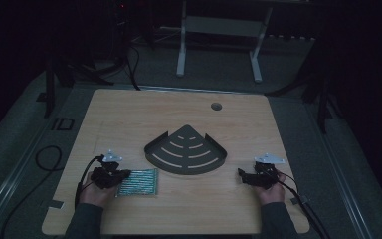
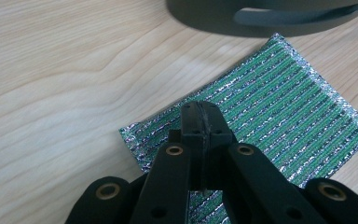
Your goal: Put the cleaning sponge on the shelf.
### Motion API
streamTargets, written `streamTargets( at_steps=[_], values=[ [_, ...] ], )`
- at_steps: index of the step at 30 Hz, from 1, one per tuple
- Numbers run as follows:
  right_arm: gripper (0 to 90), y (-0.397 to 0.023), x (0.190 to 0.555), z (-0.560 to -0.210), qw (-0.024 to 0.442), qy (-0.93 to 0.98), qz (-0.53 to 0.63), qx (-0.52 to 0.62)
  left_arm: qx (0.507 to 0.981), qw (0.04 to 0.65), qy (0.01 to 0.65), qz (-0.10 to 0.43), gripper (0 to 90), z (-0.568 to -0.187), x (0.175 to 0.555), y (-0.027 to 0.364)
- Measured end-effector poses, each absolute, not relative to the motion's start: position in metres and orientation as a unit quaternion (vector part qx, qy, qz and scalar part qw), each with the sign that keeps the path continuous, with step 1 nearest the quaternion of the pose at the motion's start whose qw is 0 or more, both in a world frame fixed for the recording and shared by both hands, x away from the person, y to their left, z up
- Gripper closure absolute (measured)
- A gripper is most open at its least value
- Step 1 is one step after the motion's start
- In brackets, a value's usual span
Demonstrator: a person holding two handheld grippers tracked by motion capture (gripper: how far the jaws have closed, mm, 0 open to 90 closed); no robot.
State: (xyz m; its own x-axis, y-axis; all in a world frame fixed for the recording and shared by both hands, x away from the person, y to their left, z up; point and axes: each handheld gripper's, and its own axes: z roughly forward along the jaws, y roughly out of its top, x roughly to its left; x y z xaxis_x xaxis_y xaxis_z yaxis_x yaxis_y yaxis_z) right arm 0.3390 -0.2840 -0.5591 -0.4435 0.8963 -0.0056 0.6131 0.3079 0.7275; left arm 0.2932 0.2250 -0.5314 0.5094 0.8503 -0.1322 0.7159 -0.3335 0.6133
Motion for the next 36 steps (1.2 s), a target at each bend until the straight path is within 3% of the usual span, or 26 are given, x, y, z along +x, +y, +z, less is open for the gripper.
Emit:
streamTargets(
  at_steps=[14, 36],
  values=[
    [18.3, -0.284, 0.339, -0.559, 0.211, 0.781, 0.335, 0.483, 0.795, 0.287, 0.522, 0.115, 89.8, -0.527, 0.27, 0.253],
    [18.3, -0.284, 0.339, -0.559, 0.211, 0.781, 0.335, 0.483, 0.817, 0.284, 0.49, 0.107, 86.8, -0.507, 0.278, 0.24]
  ],
)
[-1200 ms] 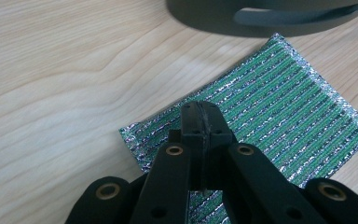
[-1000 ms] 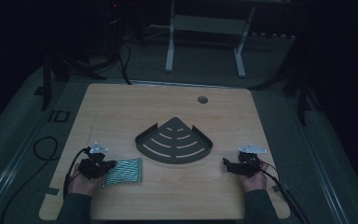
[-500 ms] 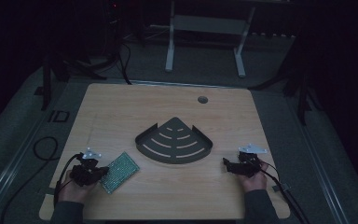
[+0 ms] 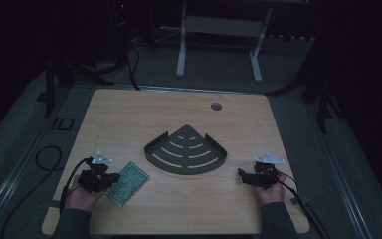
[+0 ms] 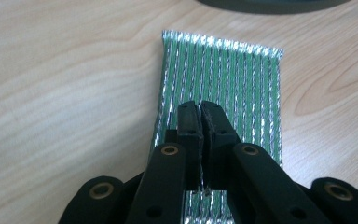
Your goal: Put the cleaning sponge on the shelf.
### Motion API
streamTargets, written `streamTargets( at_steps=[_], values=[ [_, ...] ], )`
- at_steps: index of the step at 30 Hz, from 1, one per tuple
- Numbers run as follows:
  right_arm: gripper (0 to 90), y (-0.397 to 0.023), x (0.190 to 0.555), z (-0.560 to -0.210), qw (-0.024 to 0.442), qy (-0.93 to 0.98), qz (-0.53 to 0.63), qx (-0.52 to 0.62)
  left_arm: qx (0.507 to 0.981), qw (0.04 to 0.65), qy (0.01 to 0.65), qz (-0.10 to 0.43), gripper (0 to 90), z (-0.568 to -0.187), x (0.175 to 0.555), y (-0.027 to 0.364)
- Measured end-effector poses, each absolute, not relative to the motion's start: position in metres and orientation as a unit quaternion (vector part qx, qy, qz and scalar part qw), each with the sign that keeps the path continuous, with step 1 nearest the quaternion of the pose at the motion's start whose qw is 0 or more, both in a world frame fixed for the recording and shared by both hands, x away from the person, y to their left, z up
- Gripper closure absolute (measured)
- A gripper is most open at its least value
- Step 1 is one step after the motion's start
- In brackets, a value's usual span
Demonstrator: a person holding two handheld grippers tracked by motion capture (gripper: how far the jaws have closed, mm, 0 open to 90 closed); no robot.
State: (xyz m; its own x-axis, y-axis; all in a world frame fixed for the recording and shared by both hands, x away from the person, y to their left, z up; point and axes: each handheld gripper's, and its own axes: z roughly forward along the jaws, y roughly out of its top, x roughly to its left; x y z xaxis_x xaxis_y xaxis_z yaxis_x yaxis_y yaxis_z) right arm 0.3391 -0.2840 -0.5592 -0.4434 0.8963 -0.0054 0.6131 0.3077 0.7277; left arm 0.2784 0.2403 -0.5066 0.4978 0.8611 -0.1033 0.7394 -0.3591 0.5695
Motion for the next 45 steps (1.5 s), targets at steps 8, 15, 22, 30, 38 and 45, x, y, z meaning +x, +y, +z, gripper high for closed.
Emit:
streamTargets(
  at_steps=[8, 15, 22, 30, 38, 45],
  values=[
    [18.3, -0.284, 0.339, -0.559, 0.211, 0.781, 0.335, 0.483, 0.827, 0.28, 0.478, 0.096, 84.0, -0.498, 0.297, 0.235],
    [18.3, -0.284, 0.339, -0.559, 0.211, 0.781, 0.336, 0.483, 0.839, 0.265, 0.467, 0.087, 81.6, -0.494, 0.311, 0.23],
    [18.3, -0.284, 0.339, -0.559, 0.211, 0.781, 0.336, 0.483, 0.85, 0.246, 0.459, 0.075, 80.7, -0.492, 0.318, 0.23],
    [18.3, -0.284, 0.339, -0.559, 0.211, 0.781, 0.336, 0.483, 0.856, 0.232, 0.459, 0.057, 79.1, -0.492, 0.325, 0.235],
    [18.3, -0.284, 0.339, -0.559, 0.211, 0.78, 0.336, 0.483, 0.866, 0.213, 0.451, 0.039, 79.0, -0.491, 0.333, 0.237],
    [18.3, -0.284, 0.339, -0.559, 0.211, 0.781, 0.336, 0.483, 0.872, 0.191, 0.451, 0.013, 78.8, -0.492, 0.342, 0.238]
  ],
)
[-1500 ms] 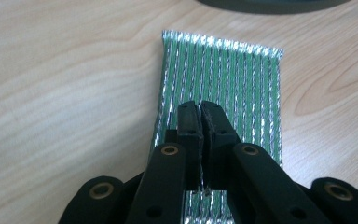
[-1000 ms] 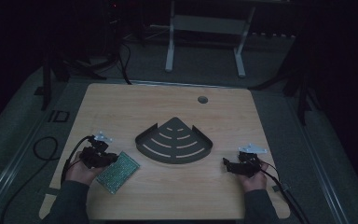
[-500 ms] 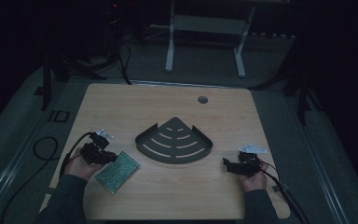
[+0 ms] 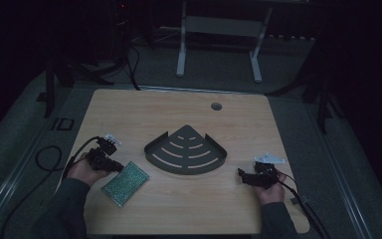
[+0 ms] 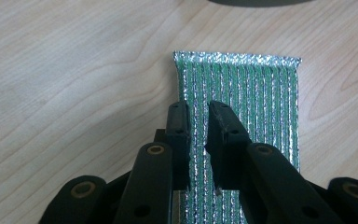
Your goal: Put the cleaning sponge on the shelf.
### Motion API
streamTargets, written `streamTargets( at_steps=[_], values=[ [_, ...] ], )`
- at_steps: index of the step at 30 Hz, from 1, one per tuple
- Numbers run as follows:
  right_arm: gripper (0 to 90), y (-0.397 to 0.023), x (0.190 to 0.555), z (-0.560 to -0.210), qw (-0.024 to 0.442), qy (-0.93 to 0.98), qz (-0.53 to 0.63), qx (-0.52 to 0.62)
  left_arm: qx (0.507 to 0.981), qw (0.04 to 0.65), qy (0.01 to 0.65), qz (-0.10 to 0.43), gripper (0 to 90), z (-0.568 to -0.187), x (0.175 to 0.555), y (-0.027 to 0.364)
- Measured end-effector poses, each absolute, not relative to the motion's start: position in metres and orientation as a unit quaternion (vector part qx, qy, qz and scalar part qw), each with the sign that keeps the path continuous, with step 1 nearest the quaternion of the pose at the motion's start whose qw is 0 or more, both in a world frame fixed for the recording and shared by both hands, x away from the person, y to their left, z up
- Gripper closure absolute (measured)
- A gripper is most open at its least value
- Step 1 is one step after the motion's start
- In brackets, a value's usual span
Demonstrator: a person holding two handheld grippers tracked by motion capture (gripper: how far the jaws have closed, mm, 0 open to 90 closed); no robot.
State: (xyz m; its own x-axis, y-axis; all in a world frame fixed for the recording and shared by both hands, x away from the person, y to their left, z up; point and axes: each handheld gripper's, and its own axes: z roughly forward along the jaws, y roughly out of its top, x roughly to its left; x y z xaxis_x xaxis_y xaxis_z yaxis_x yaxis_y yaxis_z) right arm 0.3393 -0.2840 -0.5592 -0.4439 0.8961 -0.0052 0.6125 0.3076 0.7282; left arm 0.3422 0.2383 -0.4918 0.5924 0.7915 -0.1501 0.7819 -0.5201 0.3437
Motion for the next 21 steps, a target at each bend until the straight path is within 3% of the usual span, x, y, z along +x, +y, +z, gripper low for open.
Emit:
streamTargets(
  at_steps=[21],
  values=[
    [18.3, -0.284, 0.339, -0.559, 0.211, 0.781, 0.336, 0.483, 0.885, 0.155, 0.438, -0.042, 76.9, -0.503, 0.36, 0.24]
  ],
)
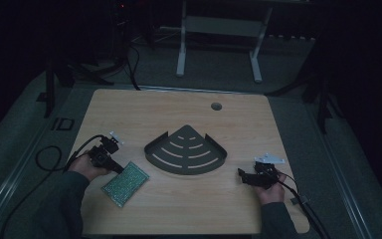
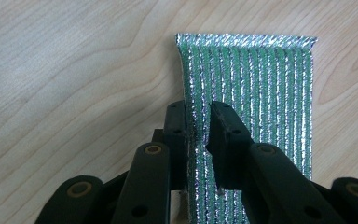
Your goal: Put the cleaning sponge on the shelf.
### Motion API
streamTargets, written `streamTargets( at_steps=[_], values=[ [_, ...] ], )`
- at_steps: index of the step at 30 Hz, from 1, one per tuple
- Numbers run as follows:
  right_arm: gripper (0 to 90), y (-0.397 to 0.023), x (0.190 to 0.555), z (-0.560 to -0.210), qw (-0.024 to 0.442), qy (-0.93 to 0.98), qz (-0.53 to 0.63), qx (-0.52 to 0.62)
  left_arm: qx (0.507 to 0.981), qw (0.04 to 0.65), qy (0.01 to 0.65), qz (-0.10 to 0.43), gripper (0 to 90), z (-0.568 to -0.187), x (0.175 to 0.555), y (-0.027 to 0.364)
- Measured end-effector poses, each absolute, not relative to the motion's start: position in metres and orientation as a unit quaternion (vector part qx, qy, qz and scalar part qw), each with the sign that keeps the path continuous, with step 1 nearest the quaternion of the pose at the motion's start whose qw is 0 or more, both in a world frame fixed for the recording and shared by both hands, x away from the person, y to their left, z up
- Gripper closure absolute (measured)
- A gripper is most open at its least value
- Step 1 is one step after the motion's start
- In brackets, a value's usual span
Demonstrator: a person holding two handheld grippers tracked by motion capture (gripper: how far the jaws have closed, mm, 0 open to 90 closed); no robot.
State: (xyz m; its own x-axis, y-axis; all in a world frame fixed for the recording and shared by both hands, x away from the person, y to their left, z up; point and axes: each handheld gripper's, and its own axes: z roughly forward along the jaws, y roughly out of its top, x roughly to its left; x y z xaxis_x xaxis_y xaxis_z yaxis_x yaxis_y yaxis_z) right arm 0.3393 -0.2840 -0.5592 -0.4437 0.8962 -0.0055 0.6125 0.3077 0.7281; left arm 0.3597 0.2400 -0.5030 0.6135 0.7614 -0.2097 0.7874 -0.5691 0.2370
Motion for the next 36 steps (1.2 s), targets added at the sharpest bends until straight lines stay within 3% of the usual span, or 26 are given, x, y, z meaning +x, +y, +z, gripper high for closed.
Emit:
streamTargets(
  at_steps=[21, 36],
  values=[
    [18.3, -0.284, 0.339, -0.559, 0.211, 0.781, 0.336, 0.483, 0.882, 0.127, 0.449, -0.072, 68.3, -0.513, 0.366, 0.239],
    [18.3, -0.284, 0.339, -0.559, 0.211, 0.781, 0.336, 0.483, 0.872, 0.155, 0.456, -0.085, 64.8, -0.512, 0.358, 0.248]
  ],
)
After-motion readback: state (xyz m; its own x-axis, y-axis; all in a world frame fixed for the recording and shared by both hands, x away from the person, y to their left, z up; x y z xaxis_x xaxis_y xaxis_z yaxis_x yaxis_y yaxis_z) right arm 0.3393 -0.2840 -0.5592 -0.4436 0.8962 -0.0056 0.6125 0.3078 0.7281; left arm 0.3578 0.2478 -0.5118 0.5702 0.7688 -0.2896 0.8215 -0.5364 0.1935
